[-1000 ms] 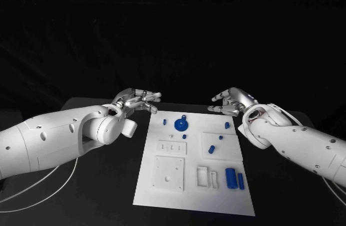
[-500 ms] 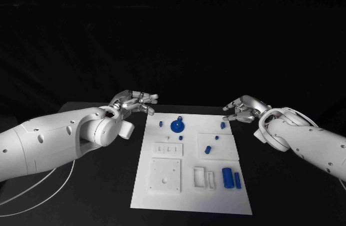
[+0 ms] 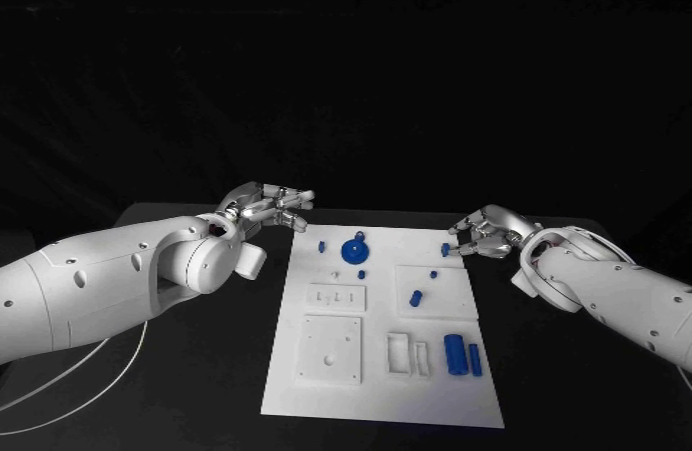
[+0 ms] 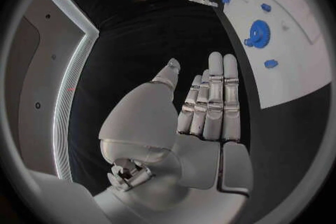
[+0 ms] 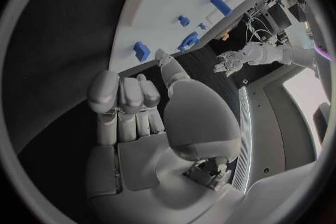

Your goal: Assemble the parts on the task board

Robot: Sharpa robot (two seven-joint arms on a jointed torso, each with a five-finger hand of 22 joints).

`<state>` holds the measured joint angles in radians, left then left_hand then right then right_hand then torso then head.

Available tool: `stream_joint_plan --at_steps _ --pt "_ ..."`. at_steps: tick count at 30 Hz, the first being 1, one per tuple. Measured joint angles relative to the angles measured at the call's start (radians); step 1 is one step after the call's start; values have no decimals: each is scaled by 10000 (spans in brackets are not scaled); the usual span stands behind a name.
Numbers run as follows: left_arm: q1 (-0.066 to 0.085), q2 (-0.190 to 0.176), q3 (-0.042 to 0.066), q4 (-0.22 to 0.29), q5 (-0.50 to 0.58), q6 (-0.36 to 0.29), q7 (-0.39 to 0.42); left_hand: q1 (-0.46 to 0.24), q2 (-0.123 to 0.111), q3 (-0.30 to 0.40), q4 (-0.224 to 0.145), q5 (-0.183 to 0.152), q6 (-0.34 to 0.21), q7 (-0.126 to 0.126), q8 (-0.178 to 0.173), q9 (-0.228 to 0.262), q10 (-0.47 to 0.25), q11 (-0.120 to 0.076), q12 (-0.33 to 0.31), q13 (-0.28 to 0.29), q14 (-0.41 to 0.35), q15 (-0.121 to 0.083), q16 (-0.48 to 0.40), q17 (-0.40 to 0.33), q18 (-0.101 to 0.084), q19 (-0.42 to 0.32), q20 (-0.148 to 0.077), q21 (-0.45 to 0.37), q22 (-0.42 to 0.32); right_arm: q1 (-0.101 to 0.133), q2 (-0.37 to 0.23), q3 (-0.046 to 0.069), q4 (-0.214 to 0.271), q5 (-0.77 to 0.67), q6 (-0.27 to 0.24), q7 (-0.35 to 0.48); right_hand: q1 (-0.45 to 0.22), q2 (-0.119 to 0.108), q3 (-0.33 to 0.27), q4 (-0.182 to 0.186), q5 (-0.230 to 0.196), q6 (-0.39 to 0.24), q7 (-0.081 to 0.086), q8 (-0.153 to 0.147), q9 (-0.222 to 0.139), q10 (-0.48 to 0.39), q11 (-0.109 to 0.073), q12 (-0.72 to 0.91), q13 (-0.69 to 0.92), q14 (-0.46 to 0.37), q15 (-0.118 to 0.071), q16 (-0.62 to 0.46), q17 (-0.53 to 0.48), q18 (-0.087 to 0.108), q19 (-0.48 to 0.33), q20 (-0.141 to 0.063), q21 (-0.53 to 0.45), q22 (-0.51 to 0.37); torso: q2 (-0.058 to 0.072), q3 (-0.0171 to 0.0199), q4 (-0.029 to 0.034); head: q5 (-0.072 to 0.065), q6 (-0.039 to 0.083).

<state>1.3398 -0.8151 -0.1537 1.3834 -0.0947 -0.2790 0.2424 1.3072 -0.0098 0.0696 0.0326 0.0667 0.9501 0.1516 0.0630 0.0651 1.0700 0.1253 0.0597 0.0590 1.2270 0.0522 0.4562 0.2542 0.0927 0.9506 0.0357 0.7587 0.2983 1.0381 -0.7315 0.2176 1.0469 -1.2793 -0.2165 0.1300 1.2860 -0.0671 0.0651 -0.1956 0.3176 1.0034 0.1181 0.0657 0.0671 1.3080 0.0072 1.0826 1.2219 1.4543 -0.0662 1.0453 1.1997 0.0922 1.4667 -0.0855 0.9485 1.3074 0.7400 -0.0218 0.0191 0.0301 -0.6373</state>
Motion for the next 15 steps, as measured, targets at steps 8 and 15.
stream_joint_plan --at_steps 8,15 --pt "-12 1 0 -14 -24 38 -30 0 0 0 0 0 1 0 0 0 0 0 0 0 0 0 0 0 0 0 0 0 1 -89 116 0 -295 38 125 99 53 53 71 -128 78 0 0 0 0 0 0 0 0 0 0 0 -1 0 0 0 0 0 -5 -18 6 -18 0" --pt "-17 10 0 -28 -41 51 -47 0 0 0 0 0 0 0 0 0 0 0 0 0 0 0 0 1 -1 0 0 0 1 -195 229 2 -441 45 164 128 53 53 168 -226 78 0 -1 0 1 1 0 -1 0 0 0 0 -1 0 0 0 0 0 -13 -18 10 -10 -23"
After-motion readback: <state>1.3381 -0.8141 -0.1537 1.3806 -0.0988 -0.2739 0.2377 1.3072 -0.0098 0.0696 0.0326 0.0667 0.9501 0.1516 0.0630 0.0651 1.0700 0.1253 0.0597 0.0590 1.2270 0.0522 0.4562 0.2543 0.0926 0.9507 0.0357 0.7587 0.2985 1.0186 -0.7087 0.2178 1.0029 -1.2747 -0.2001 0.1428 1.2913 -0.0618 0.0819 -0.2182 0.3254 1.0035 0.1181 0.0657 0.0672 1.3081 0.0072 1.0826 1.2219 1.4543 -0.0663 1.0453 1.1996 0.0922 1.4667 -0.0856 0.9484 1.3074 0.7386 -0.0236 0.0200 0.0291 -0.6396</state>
